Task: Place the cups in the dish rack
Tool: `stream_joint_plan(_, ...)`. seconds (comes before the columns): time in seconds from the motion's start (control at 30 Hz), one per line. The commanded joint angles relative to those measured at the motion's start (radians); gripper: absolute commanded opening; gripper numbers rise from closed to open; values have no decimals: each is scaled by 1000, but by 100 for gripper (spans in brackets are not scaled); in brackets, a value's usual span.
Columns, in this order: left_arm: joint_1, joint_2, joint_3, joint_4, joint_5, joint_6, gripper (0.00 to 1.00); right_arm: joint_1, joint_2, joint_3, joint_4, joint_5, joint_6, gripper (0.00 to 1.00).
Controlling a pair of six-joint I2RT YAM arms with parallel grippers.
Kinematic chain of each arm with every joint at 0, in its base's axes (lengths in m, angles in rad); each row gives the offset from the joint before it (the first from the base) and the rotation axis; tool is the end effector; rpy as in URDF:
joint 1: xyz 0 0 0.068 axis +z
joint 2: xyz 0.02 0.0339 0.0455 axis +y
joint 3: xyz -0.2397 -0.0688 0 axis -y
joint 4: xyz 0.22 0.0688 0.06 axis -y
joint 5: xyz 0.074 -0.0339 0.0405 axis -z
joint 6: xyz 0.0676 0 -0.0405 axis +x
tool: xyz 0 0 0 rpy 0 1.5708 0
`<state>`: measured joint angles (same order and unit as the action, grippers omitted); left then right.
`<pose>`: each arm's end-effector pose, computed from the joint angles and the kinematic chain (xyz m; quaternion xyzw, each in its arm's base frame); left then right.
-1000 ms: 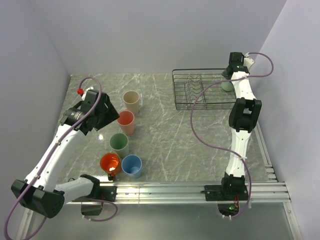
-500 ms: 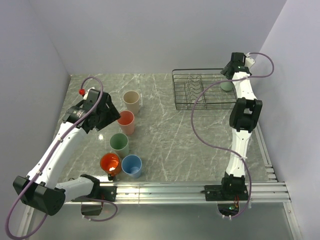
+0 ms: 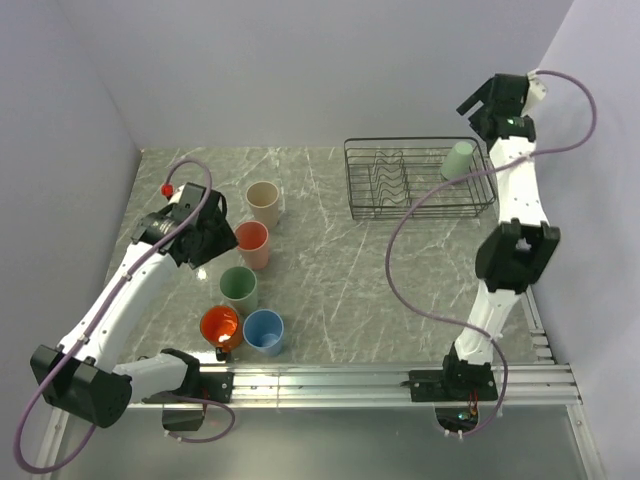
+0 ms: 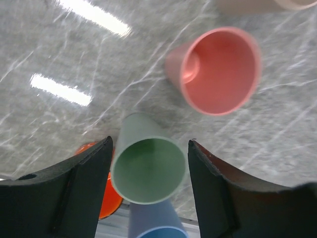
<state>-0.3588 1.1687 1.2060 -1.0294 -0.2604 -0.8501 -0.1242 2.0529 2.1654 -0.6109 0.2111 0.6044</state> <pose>0.2121 -0.0610 0.2856 -0.2670 0.9128 -0.0584 0.3035 0.4607 -0.0718 0.3432 0.3549 0.7796 0.0328 0.5150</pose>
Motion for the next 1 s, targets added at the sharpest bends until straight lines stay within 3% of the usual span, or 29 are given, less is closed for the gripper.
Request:
stream_joint_plan(0.0, 0, 0, -66, -12, -33, 25, 67, 20, -206, -188, -12, -47, 35, 100)
stream_joint_plan(0.1, 3, 5, -156, 32, 3, 31, 64, 43, -412, -390, 20, -104, 46, 100)
stream_joint_plan(0.27, 7, -14, -238, 101, 49, 43, 63, 93, -595, -629, 28, -124, 58, 100)
stream_joint_plan(0.47, 11, 19, -276, 160, 61, 88, 48, 112, -731, -731, -18, -101, 44, 100)
stream_joint_plan(0.57, 11, 45, -286, 186, 76, 94, 22, 112, -766, -733, -56, -79, 29, 100)
stream_joint_plan(0.6, 12, 49, -284, 187, 87, 97, 1, 112, -781, -736, -61, -76, 23, 100)
stream_joint_plan(0.97, 12, -96, -62, -38, 141, 157, 0, 147, -895, -805, -122, -127, 43, 100)
